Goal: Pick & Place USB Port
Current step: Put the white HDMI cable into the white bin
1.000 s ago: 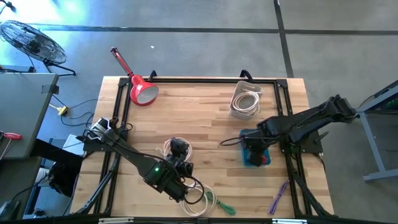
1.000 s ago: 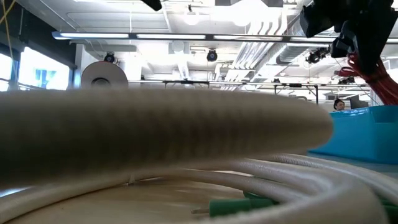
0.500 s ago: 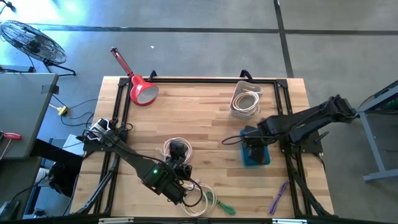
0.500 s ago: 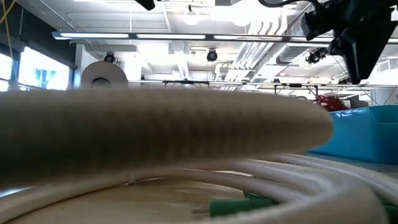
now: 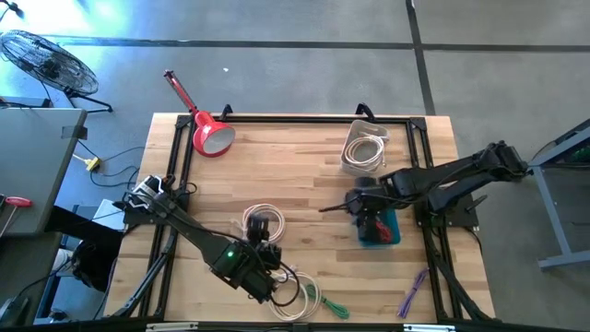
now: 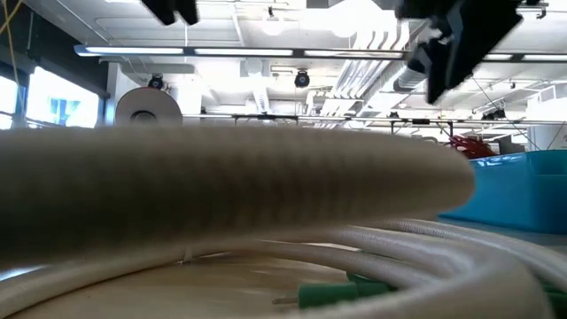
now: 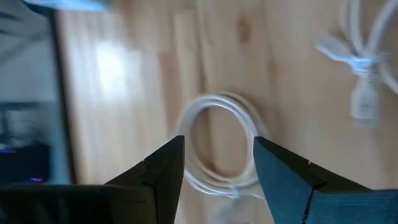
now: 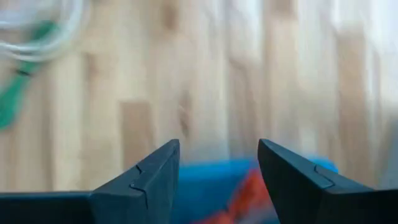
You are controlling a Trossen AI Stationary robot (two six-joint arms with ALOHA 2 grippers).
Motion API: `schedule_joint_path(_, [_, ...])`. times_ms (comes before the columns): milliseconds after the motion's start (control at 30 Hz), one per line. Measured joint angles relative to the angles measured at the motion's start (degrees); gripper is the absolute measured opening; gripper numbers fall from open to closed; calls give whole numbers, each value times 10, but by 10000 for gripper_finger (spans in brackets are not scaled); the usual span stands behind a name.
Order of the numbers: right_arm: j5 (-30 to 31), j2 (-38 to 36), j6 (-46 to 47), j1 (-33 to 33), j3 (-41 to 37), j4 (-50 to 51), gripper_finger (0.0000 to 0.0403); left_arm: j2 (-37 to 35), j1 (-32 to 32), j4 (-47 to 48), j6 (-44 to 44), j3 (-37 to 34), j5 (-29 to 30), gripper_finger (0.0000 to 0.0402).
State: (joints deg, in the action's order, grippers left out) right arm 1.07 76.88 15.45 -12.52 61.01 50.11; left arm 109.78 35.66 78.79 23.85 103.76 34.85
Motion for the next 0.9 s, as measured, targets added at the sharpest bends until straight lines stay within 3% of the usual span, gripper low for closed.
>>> schedule_joint_path(233, [-31,0,-134,-21,0,-120,207,0,0,1,51,-37,-67,184])
schedule_joint_path(467, [-30,0,-159,-38,0,-131,207,1,-16,-17,44,-104,-120,184])
schedule_joint_path(600, [-30,0,-156,-48,0,-131,206,1,-48,-75,-2,-141,-194,184])
schedule_joint_path(767, [-30,0,-153,-63,0,-131,206,1,-86,-138,-100,-184,-205,184])
schedule_joint_path(900, [-30,0,-153,-73,0,-132,206,1,-116,-147,-124,-210,-228,184])
